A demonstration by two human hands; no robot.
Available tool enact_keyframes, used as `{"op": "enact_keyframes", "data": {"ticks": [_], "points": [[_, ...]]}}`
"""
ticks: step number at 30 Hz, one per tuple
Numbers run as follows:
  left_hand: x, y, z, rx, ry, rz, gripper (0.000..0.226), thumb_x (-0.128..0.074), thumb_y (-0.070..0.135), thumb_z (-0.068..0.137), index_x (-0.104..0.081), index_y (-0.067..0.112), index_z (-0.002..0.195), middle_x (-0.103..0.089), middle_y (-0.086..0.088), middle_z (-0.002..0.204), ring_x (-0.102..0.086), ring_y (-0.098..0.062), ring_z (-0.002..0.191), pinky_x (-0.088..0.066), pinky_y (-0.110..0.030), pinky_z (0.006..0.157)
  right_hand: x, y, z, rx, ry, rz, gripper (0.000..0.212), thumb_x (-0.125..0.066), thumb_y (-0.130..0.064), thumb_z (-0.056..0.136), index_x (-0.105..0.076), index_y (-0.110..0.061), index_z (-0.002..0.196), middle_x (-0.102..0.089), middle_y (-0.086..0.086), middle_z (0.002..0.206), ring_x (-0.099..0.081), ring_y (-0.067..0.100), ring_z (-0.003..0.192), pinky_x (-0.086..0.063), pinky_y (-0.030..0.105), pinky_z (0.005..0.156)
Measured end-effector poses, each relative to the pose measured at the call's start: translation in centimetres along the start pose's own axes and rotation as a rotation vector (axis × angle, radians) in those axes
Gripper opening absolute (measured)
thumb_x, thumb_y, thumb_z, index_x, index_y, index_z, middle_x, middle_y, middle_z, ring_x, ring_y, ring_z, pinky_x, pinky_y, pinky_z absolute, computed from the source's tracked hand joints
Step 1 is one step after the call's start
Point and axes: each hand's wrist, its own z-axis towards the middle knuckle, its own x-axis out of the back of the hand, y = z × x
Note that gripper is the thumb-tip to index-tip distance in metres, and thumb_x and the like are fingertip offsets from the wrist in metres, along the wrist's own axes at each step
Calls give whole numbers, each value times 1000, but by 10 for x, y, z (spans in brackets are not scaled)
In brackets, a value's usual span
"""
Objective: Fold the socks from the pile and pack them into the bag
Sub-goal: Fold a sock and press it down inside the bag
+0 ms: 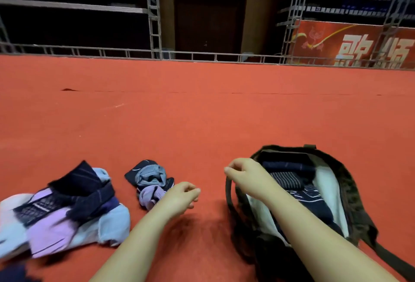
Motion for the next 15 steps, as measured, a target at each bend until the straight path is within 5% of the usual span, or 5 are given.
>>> {"op": "enact_keyframes", "data": {"ticks": [4,7,11,15], "points": [[24,-50,-12,25,96,21,7,-57,29,89,-61,25,85,-68,4,83,-63,-14,76,-51,-29,75,-60,-8,12,-19,-139,90,25,-56,-34,89,-59,-22,67,-70,7,78,-63,22,70,-49,32,70],[32,-87,-28,88,137,-26,8,-57,27,90,-61,25,84,-69,2,81,-63,-15,70,-49,-29,70,-109,-9,18,-91,-249,209,23,-56,-25,91,-58,-19,68,-67,11,78,-55,19,65,-41,27,58],[33,-111,-47,56,277,-239,12,-53,12,94,-60,18,86,-62,-1,71,-57,-10,60,-49,-24,59,-150,-11,28,-135,-210,329,17,-56,-27,93,-59,-18,78,-60,0,77,-51,16,73,-40,25,63],[35,-116,-52,-9,370,-380,17,-51,8,95,-59,13,81,-59,-3,70,-55,-9,59,-44,-16,49,-169,-39,31,-103,-109,511,26,-53,-34,96,-62,-11,103,-61,-9,90,-55,4,83,-40,3,66]]}}
